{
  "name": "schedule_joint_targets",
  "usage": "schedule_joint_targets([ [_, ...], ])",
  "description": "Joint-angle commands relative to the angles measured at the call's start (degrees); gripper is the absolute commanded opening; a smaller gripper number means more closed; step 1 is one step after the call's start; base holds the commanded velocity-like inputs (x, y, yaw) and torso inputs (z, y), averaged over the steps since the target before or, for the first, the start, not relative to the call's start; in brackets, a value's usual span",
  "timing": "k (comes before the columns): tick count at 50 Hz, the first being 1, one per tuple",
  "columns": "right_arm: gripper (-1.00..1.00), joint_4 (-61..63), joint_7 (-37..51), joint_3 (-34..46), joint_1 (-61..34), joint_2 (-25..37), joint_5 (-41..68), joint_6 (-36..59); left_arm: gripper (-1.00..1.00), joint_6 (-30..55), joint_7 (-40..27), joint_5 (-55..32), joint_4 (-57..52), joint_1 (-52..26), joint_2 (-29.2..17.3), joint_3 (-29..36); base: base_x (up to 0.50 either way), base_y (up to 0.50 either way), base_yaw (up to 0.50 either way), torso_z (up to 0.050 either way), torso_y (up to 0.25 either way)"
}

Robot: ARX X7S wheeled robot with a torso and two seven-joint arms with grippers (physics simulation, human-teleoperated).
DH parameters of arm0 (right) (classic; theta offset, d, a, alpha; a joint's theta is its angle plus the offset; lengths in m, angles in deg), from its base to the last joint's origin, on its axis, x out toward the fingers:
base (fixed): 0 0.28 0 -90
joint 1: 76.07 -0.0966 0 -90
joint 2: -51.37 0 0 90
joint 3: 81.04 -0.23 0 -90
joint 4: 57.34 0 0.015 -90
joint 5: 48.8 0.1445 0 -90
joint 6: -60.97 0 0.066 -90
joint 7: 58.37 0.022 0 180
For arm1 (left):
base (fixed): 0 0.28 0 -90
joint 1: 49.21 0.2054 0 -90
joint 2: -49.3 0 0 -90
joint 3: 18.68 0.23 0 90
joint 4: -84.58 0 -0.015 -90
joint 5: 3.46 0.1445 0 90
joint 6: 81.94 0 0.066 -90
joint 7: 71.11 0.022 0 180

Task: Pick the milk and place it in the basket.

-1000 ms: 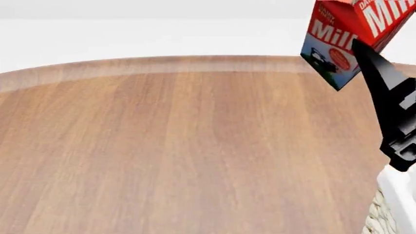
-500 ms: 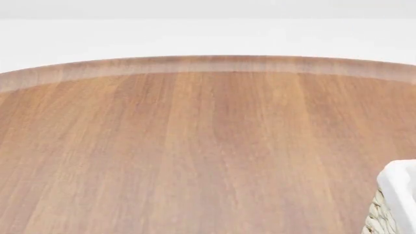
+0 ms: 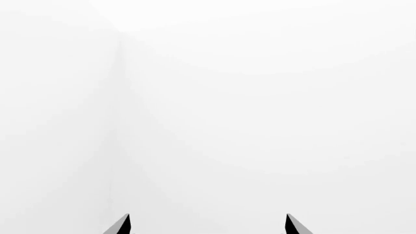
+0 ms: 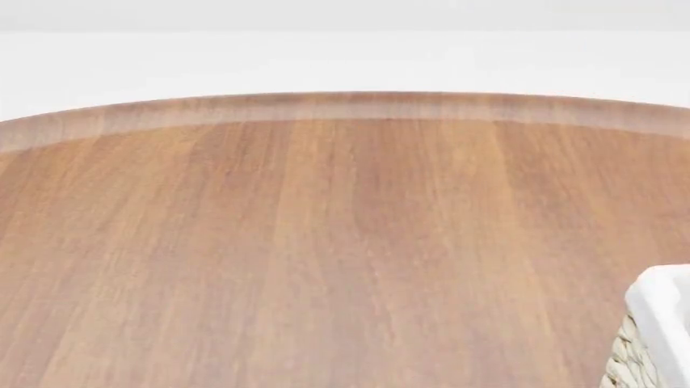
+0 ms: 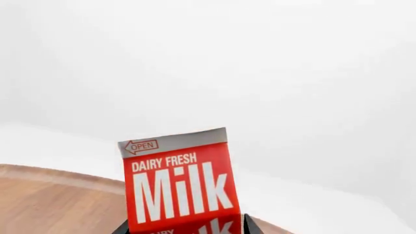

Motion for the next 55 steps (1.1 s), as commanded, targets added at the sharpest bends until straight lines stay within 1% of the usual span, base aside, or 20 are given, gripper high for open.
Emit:
schedule_joint_targets([
  [1, -1.0, -2.8, -2.97, -0.51, -1.09, -1.5, -2.61, -1.26, 1.0, -1.62, 0.6, 1.58, 1.03, -0.43, 1.11, -1.46, 0.0, 0.0, 0.0, 0.0, 0.01],
  [5, -1.0, -2.6, -3.19, -1.12, 2.41, -0.83, -1.66, -2.28, 1.0, -1.76, 0.61, 1.66, 1.04, -0.3, 1.12, -1.4, 0.0, 0.0, 0.0, 0.0, 0.0],
  [11, -1.0, -2.26, -2.77, -3.64, 10.5, 0.34, 1.08, -4.91, 1.0, -1.85, 0.55, 1.69, 1.07, -0.26, 1.12, -1.26, 0.0, 0.0, 0.0, 0.002, 0.002],
  [20, -1.0, -3.18, -2.39, -5.65, 18.28, 0.21, 2.32, -8.2, 1.0, -2.04, 0.45, 1.64, 1.39, -0.09, 1.28, -1.15, 0.0, 0.0, 0.0, 0.0, 0.001],
  [39, -1.0, -4.07, -1.86, -6.36, 27.22, -0.63, 2.89, -9.84, 1.0, -2.3, 0.17, 1.23, 1.72, 0.01, 1.18, -1.6, 0.0, 0.0, 0.0, 0.001, 0.001],
  [55, -1.0, -4.8, -1.54, -8.6, 33.29, -1.0, 4.45, -11.37, 1.0, -3.06, 0.17, 1.8, 1.61, 0.09, 1.08, -1.43, 0.0, 0.0, 0.0, 0.001, 0.001],
])
